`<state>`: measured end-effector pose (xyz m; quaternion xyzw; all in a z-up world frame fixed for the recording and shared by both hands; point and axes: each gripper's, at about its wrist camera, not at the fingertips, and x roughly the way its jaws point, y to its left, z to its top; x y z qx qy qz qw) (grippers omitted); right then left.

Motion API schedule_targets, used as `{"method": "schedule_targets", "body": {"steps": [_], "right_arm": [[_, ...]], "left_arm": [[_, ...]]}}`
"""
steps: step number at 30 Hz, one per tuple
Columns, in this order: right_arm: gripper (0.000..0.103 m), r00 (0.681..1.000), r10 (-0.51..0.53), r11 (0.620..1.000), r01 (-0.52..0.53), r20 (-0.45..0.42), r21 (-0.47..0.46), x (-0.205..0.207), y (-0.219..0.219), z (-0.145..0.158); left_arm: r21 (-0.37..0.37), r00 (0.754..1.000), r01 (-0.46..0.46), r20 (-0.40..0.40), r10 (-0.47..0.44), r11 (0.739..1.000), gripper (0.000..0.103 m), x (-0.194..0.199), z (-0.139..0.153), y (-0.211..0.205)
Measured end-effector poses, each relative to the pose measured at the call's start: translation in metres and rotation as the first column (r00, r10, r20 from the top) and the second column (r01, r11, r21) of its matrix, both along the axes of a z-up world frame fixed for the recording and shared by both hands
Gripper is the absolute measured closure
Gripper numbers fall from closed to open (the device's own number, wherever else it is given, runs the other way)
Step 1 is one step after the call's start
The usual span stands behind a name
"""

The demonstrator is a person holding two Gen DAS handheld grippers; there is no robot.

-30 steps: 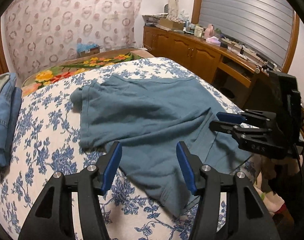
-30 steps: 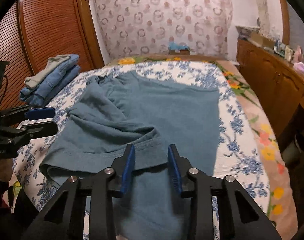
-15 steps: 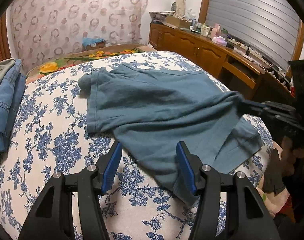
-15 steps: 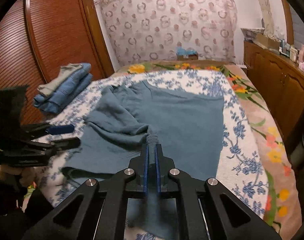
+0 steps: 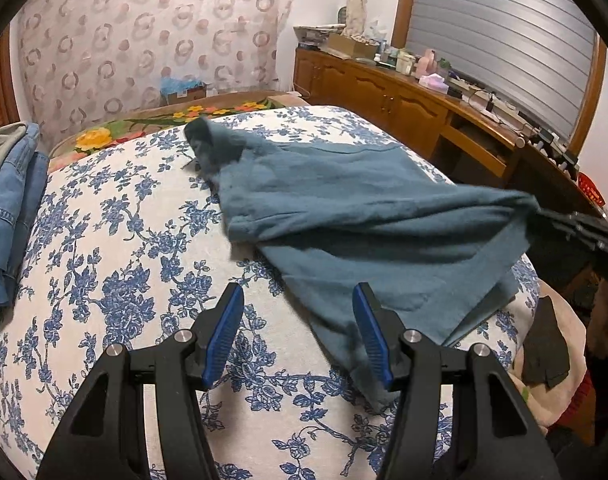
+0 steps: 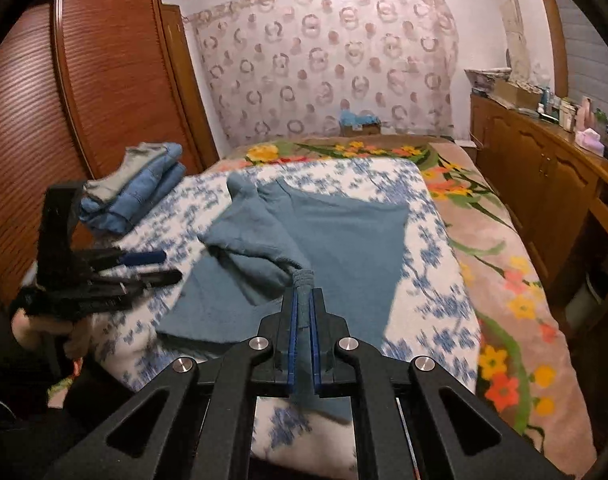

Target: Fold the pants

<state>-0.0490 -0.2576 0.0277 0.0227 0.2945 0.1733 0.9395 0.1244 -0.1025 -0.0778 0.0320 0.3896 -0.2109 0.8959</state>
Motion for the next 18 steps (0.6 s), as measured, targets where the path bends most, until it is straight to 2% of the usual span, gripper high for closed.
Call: {"method": "schedule_targets", "body": {"steps": [12,18], "right_arm": [[0.098,0.992,-0.039,0.999,0.039,-0.120,-0.003,0.001,-0.008,-0.023],[0.098,0.989,-0.055,0.998,0.055,-0.135,-0.001,0.006,-0.010,-0.028]], "left_arm": [[0.002,1.000,-0.009,-0.006,0.009,1.000,0.045,0.003,-0.003,0.000],[0.001,1.000,-0.017,0.001,0.017,1.000,0.045,0.001,-0.003,0.001]]}}
